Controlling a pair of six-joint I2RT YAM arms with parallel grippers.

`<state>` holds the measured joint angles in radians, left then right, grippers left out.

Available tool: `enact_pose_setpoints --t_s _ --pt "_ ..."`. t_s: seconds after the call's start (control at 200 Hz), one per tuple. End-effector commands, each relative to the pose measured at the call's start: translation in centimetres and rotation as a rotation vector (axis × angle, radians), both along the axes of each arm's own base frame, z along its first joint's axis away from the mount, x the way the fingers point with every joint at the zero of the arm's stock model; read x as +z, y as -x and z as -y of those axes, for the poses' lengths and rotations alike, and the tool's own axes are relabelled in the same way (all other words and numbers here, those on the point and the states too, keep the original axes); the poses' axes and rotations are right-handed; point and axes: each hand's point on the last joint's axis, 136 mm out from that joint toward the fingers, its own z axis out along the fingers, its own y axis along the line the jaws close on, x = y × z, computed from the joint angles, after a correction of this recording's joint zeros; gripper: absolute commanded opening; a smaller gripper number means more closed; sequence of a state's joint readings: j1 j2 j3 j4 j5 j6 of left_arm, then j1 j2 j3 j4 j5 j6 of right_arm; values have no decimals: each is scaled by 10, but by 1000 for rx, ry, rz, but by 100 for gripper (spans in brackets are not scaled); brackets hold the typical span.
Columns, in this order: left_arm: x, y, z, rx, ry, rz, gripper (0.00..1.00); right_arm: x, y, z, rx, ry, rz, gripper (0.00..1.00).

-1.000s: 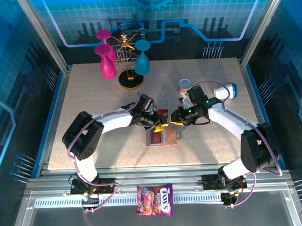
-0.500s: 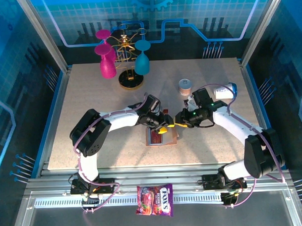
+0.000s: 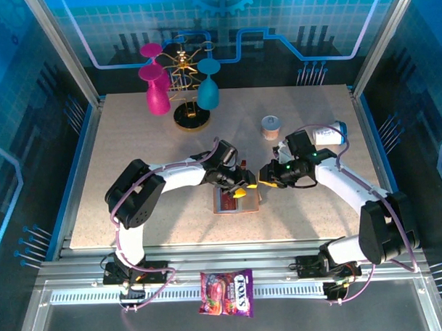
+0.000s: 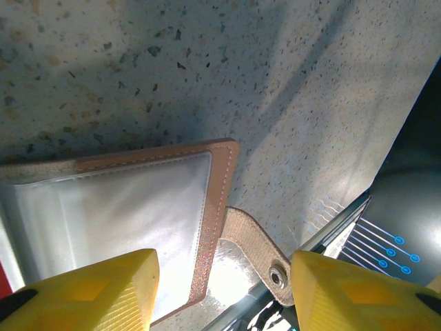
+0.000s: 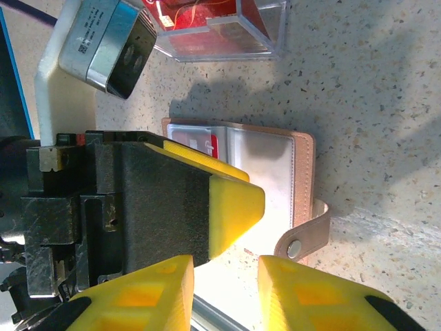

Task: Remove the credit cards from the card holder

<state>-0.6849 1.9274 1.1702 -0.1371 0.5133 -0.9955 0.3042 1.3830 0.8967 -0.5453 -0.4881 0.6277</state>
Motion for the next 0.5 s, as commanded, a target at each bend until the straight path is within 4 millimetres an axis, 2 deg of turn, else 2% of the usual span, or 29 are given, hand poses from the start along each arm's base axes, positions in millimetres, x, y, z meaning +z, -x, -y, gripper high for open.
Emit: enact_pose_setpoints --t_s 0.0,0.215,0.495 --pt "11 5 -3 -5 -8 13 54 4 2 -1 -2 -33 -4 32" --pt "16 8 -15 5 -19 39 55 2 1 -11 10 -42 -19 32" --pt "14 10 -48 96 3 38 54 -2 -3 -36 51 -33 -38 31"
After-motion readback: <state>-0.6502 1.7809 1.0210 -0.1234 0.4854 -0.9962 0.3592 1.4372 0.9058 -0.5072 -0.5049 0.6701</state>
